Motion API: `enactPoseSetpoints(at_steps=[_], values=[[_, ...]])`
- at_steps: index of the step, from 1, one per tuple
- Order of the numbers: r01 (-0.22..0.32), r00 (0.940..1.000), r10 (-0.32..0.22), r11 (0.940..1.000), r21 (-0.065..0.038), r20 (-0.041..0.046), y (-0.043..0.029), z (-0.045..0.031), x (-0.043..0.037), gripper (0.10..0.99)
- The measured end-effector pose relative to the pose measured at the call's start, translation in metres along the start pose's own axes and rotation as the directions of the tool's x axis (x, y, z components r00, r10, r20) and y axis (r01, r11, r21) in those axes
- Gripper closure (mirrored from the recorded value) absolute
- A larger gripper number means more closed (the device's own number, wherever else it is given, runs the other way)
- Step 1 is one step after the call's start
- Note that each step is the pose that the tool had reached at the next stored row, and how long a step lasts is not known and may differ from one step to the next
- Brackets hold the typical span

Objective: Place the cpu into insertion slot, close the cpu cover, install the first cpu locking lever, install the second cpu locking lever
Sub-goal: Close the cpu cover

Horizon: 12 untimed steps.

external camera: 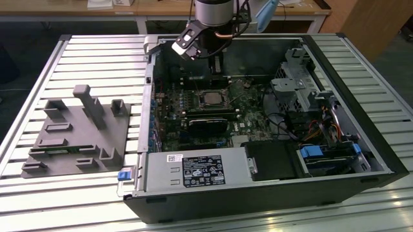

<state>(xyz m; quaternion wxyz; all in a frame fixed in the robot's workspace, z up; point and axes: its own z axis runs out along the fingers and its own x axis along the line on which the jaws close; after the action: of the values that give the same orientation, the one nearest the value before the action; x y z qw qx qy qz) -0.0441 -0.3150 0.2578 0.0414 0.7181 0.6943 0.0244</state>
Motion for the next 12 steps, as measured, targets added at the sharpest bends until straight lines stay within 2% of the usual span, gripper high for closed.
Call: enactPoseSetpoints(at_steps=[4,12], values=[[0.0,1.0,0.0,1.0,0.0,0.0,0.002,0.0002,0.0001,0.98],[0.0,1.0,0.0,1.0,0.0,0.0,0.0148,0.0014,0.0005,0.98]])
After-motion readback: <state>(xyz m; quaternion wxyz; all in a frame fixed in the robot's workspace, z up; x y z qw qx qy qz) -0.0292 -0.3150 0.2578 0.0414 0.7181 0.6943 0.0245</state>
